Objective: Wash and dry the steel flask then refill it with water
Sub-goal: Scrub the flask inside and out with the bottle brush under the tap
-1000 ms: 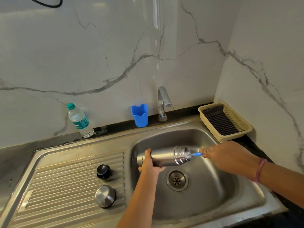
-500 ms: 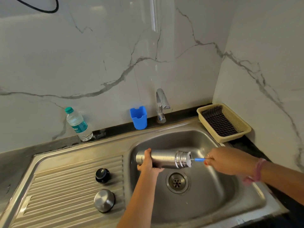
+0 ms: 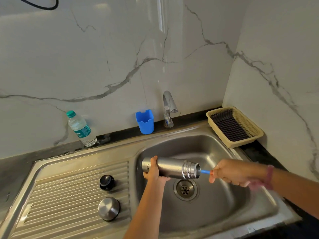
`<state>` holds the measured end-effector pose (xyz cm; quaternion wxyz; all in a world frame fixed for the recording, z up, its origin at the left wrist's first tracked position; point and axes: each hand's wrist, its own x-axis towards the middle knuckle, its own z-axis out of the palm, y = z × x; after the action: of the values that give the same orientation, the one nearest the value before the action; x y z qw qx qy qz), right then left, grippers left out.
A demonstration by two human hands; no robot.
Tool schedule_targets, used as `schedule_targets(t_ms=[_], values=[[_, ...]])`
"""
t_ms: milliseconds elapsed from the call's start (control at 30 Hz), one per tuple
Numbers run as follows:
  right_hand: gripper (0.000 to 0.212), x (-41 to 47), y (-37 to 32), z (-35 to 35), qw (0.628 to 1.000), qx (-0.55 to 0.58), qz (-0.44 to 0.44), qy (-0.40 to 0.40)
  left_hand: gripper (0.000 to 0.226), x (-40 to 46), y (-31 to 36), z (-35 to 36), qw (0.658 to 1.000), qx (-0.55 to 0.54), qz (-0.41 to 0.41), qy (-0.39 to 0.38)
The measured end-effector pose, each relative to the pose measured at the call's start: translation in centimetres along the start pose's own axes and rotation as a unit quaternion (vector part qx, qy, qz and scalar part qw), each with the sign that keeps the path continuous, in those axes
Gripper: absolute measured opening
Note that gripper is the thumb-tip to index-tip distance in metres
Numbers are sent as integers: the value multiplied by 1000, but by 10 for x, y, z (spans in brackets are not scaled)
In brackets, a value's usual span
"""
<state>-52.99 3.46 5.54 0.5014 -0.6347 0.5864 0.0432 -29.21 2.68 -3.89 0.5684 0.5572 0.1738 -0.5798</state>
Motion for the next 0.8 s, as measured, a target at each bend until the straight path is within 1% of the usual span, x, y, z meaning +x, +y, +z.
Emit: schedule_targets(t_ms=[33,67,100,133,167,200,233,267,300,333,367,400,433,467,500,533,567,600,633,667,700,733,767,800], values=[[28,-5,-1,-8,997,57,31,-34,95,2,0,-1,1000,1,4,0],[28,-8,-3,-13,996,62,39,-44,93,3,1,-2,1000,-2,7,2],[28,-9,-3,-14,999,21,29,-33,91,3,0,-3,1000,-5,8,4],[29,-9,-2,-10,997,-79,7,-4,89,2,0,-3,1000,-6,9,5],[31,-7,-2,-4,975,-216,-25,39,87,1,-1,-2,1000,-5,9,7],[31,-6,-2,5,929,-351,-65,92,87,2,-2,-1,1000,0,10,7],[32,-6,0,16,873,-450,-102,154,87,6,-3,-1,1000,3,9,6],[37,-6,2,26,825,-517,-117,196,86,9,-3,0,1000,5,8,1],[45,-3,7,35,799,-547,-131,214,84,13,-3,1,1000,8,10,-4],[50,0,10,43,793,-557,-132,208,82,16,-3,1,1000,14,10,-4],[47,2,10,48,817,-530,-121,193,81,20,-3,1,1000,21,11,-5],[39,3,9,50,872,-445,-99,180,82,21,-2,0,1000,26,12,-12],[32,5,8,47,936,-314,-80,138,82,20,-3,0,999,29,15,-21],[29,5,6,41,985,-152,-48,68,80,16,-3,-1,999,25,16,-35],[28,4,5,34,999,44,-3,8,75,12,-4,-2,998,21,15,-49],[28,-1,2,29,982,180,34,-36,69,10,-5,-4,998,14,14,-63],[28,-5,3,25,972,227,40,-55,64,9,-6,-5,997,1,12,-76],[29,-6,4,24,979,193,28,-52,62,10,-6,-5,996,-13,6,-89],[29,-9,3,26,995,91,8,-29,63,10,-7,-5,995,-24,1,-98],[27,-10,2,30,997,-77,-19,20,65,8,-8,-5,994,-29,-5,-107],[24,-11,1,33,961,-260,-53,72,66,5,-9,-3,993,-32,-10,-113],[30,-13,0,37,902,-406,-80,124,67,3,-10,-2,992,-30,-17,-117],[41,-14,0,42,845,-501,-104,159,68,2,-11,-1,992,-28,-24,-118],[52,-12,4,45,803,-554,-134,173,66,2,-13,-1,992,-26,-29,-119]])
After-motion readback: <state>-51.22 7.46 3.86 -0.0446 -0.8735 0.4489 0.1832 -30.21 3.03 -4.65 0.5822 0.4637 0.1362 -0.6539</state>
